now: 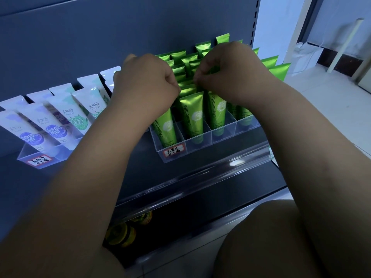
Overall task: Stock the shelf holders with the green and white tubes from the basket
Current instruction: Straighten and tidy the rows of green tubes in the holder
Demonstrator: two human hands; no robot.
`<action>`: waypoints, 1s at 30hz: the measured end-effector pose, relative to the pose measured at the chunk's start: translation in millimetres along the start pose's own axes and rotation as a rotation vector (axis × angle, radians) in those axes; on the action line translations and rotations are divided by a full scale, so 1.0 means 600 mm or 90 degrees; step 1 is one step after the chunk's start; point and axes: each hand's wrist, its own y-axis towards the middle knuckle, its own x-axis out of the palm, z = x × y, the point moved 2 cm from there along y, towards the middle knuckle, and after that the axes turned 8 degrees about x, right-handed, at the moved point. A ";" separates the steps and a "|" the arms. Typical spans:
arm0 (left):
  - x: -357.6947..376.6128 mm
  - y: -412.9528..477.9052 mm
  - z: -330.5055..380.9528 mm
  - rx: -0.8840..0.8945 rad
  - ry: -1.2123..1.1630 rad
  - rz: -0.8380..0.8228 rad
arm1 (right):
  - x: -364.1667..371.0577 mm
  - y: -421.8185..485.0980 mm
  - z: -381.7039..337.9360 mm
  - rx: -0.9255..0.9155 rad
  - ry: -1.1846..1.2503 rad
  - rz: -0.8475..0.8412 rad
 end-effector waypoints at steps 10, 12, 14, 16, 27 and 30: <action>-0.001 -0.005 -0.008 0.001 -0.040 0.001 | 0.007 0.001 -0.014 -0.029 -0.042 0.019; 0.000 -0.004 -0.007 0.003 -0.043 -0.004 | 0.005 0.001 -0.013 -0.034 -0.044 0.020; 0.002 -0.003 -0.008 0.007 -0.056 -0.006 | 0.005 0.002 -0.012 -0.044 -0.061 0.015; 0.003 -0.003 -0.009 0.006 -0.065 -0.004 | 0.010 0.003 -0.011 -0.053 -0.066 0.009; 0.004 -0.006 -0.005 0.019 -0.080 -0.003 | 0.011 0.003 -0.008 -0.061 -0.063 0.005; 0.001 -0.005 -0.003 0.012 -0.090 -0.001 | 0.009 0.003 -0.006 -0.058 -0.062 0.017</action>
